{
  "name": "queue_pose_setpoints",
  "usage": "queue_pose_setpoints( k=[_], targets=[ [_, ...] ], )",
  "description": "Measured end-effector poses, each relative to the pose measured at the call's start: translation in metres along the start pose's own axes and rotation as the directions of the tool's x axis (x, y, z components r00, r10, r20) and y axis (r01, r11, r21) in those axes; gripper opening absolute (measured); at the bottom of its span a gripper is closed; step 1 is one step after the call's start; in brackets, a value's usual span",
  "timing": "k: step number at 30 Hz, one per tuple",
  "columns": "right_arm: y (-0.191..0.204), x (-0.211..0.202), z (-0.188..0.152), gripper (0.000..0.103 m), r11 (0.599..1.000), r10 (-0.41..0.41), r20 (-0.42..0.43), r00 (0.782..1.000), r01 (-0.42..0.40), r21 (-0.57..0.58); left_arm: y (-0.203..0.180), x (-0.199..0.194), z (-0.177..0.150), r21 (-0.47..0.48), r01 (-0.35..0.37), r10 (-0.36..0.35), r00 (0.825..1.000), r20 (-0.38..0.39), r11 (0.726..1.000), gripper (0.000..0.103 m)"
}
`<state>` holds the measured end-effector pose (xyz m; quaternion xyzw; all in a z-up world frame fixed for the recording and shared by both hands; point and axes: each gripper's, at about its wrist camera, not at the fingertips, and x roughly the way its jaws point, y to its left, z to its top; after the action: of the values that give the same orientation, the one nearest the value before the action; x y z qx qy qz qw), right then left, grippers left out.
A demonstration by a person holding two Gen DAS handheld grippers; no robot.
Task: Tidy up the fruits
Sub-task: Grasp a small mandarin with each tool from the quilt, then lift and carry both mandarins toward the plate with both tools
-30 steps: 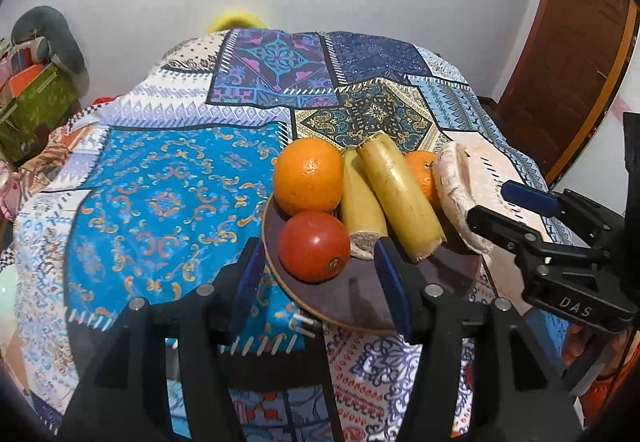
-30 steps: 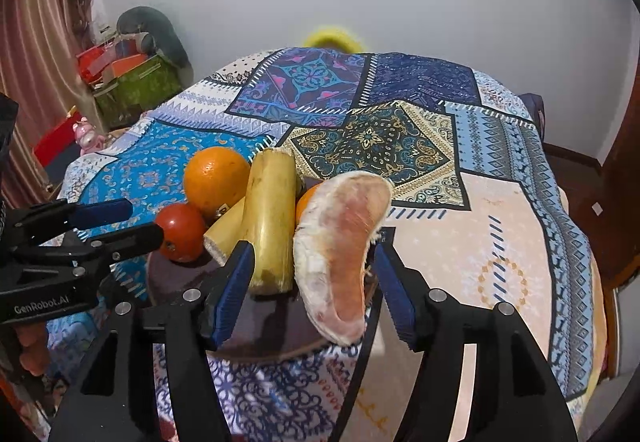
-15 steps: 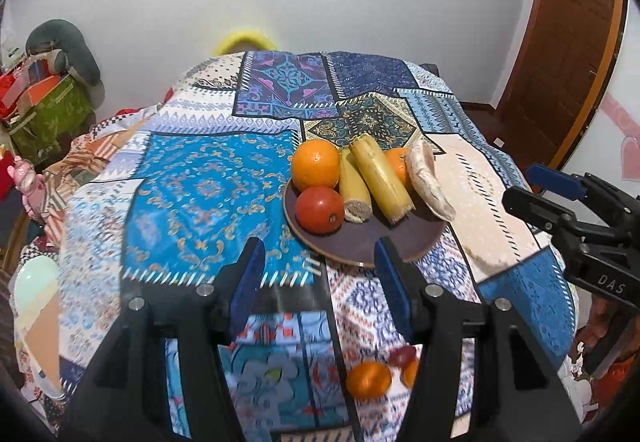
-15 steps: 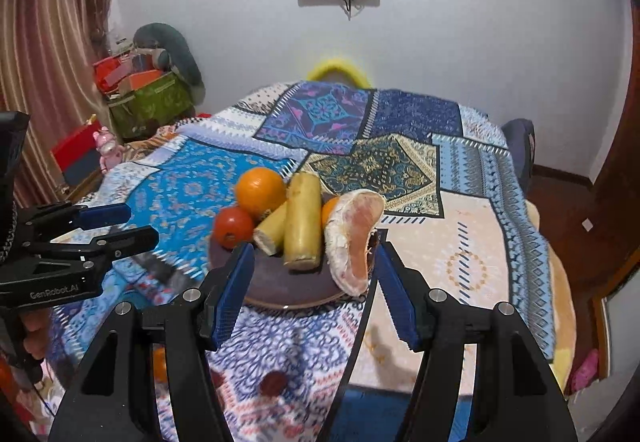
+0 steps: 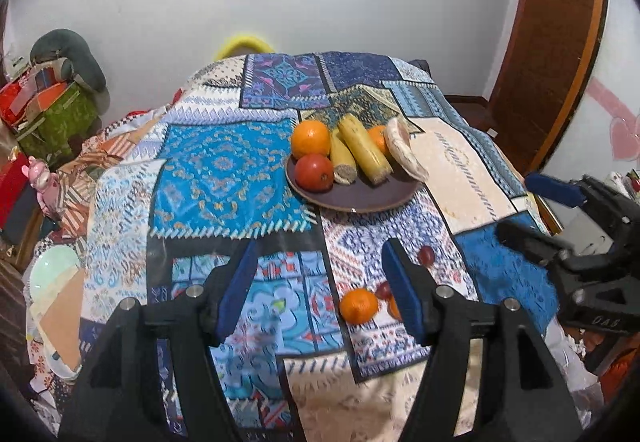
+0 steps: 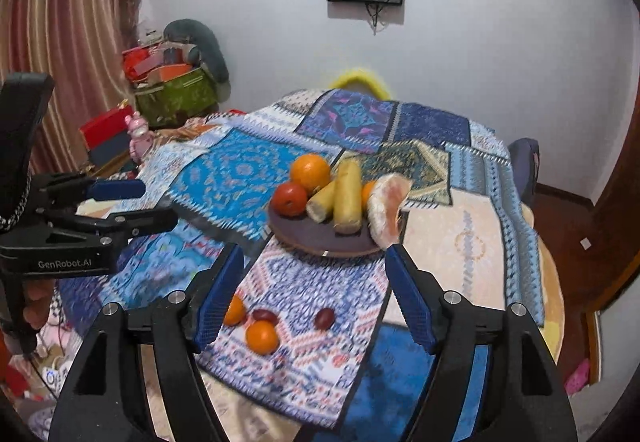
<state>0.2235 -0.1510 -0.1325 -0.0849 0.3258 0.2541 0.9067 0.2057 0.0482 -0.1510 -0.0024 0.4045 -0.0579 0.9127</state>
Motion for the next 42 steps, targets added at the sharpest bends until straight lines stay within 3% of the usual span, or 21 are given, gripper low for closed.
queue_pose_setpoints(
  k=[10, 20, 26, 30, 34, 40, 42],
  targets=[
    [0.02, 0.03, -0.037, 0.069, 0.998, 0.069, -0.121, 0.99, -0.068, 0.015, -0.003, 0.014, -0.034, 0.011, 0.041, -0.04, 0.997, -0.072, 0.999, 0.062],
    [0.027, 0.075, -0.057, 0.056, 0.993, 0.113, -0.246, 0.963, -0.114, 0.009, 0.002, 0.044, -0.045, 0.008, 0.055, -0.053, 0.989, -0.138, 0.998, 0.058],
    [0.03, 0.096, -0.065, 0.054, 0.991, 0.129, -0.293, 0.947, -0.131, 0.012, 0.003, 0.065, -0.05, 0.003, 0.075, -0.073, 0.98, -0.185, 0.997, 0.058],
    [0.029, 0.107, -0.069, 0.041, 0.99, 0.136, -0.323, 0.937, -0.141, 0.007, -0.001, 0.075, -0.051, 0.013, 0.087, -0.082, 0.975, -0.207, 0.996, 0.058],
    [0.029, 0.103, -0.07, 0.032, 0.987, 0.158, -0.314, 0.936, -0.162, 0.013, -0.007, 0.08, -0.051, 0.028, 0.098, -0.09, 0.972, -0.217, 0.995, 0.058],
    [0.023, 0.096, -0.068, 0.032, 0.99, 0.139, -0.292, 0.946, -0.142, 0.012, -0.015, 0.087, -0.049, 0.035, 0.107, -0.097, 0.97, -0.223, 0.994, 0.058],
    [0.018, 0.095, -0.067, 0.032, 0.99, 0.137, -0.285, 0.949, -0.137, 0.021, -0.017, 0.09, -0.049, 0.039, 0.112, -0.1, 0.968, -0.229, 0.993, 0.053]
  ],
)
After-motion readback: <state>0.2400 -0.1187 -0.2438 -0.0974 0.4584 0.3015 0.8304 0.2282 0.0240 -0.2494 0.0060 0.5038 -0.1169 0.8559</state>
